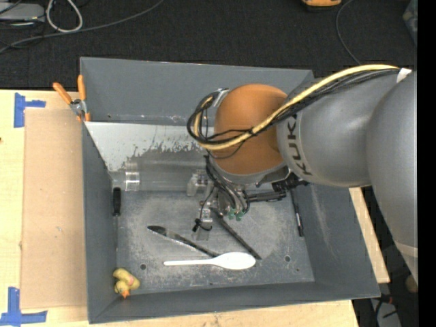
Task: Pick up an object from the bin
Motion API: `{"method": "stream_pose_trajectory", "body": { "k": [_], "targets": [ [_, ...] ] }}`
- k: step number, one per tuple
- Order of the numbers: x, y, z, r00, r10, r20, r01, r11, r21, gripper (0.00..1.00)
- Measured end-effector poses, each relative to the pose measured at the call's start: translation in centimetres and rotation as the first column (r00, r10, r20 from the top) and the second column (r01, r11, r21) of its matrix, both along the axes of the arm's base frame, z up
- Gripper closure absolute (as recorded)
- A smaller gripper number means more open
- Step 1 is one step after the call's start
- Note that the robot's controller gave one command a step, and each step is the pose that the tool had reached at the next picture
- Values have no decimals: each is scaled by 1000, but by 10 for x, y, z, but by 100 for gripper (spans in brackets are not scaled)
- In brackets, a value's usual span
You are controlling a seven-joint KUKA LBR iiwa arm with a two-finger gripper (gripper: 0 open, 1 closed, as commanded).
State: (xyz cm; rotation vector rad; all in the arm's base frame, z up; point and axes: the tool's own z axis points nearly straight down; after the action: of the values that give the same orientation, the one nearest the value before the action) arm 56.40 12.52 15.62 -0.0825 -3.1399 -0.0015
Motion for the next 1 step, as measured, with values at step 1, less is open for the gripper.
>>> {"method": "stream_pose_trajectory", "body": {
  "k": [1],
  "targets": [
    [-15, -8, -22, 973, -232, -3, 232, 973, 0, 0]
  ]
}}
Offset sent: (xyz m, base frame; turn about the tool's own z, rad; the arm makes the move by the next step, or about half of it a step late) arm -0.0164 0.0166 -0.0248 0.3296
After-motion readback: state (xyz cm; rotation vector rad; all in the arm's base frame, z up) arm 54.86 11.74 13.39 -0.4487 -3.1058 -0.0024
